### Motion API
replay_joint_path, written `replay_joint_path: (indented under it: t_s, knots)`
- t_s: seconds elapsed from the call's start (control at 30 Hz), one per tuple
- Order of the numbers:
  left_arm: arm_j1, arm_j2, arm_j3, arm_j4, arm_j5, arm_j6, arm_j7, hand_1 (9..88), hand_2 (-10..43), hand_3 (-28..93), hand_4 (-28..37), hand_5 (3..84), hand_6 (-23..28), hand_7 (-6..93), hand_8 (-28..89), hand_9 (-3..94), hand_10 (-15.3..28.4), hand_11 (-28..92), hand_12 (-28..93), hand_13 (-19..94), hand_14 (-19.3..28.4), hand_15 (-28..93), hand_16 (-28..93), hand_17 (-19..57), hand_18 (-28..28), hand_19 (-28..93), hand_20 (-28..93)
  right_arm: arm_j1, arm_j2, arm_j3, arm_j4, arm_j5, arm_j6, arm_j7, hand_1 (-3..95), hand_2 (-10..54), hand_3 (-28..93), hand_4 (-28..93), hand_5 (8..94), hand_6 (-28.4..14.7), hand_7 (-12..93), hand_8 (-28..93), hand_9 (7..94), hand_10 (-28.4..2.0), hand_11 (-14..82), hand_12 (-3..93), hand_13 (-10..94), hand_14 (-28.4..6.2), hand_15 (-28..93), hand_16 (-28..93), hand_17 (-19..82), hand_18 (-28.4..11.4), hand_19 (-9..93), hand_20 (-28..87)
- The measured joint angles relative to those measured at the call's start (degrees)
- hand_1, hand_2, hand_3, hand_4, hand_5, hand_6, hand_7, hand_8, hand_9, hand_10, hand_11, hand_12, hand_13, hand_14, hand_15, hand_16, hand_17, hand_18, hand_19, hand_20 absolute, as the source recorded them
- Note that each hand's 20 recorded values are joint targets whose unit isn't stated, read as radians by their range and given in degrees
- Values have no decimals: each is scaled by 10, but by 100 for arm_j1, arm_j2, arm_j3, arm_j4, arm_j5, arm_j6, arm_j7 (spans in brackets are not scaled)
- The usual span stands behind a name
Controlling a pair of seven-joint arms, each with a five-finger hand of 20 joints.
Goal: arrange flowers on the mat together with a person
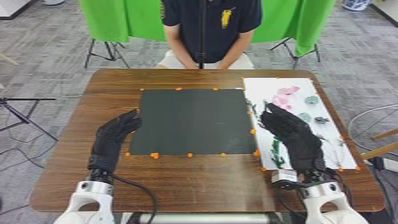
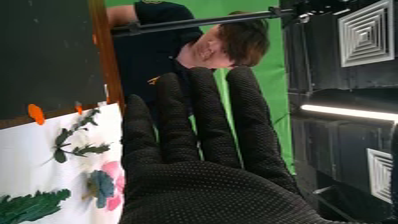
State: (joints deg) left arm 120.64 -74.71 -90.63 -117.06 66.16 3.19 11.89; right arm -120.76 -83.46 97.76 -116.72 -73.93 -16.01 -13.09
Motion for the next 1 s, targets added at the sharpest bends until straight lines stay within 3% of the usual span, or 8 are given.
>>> replay_joint_path:
  t_s: [0.3, 0.47, 0.63, 1.0]
  knots:
    - [-15, 0, 8, 3, -8, -3, 6, 260, 20, 608, -224, 441, 48, 107, -59, 447, 142, 157, 120, 371, 179, 121, 24, 81, 146, 145, 191, -13, 0, -17, 0, -8, 25, -7, 103, -95, 753, -234, 389, -24, 93, -80, 413, -147, 44, 125, 330, -130, 107, 133, 169, -132, 29, 234]
    - [-17, 5, 33, 11, -113, -2, 94, 279, -11, 611, -198, 400, 44, 100, -53, 412, 134, 147, 125, 371, 178, 120, 26, 96, 156, 179, 210, -19, -1, -18, -1, -14, 25, -6, 103, -95, 757, -226, 396, -24, 96, -81, 416, -147, 45, 125, 329, -131, 107, 135, 167, -138, 35, 234]
    - [-15, -4, 31, 12, -156, 5, 157, 269, -14, 621, -203, 416, 43, 105, -53, 425, 133, 151, 128, 368, 176, 121, 29, 66, 140, 142, 195, -19, -2, -30, -1, -15, 18, -4, 105, -95, 755, -225, 403, -26, 97, -82, 419, -149, 46, 126, 331, -130, 107, 136, 167, -137, 34, 231]
    - [-14, -25, 20, 10, -145, 0, 141, 267, -13, 624, -209, 439, 44, 114, -59, 447, 139, 159, 128, 370, 175, 121, 32, 62, 135, 125, 190, -18, 0, -30, -4, -13, 22, -2, 108, -95, 751, -223, 413, -27, 97, -82, 424, -150, 46, 126, 330, -133, 107, 138, 168, -135, 34, 234]
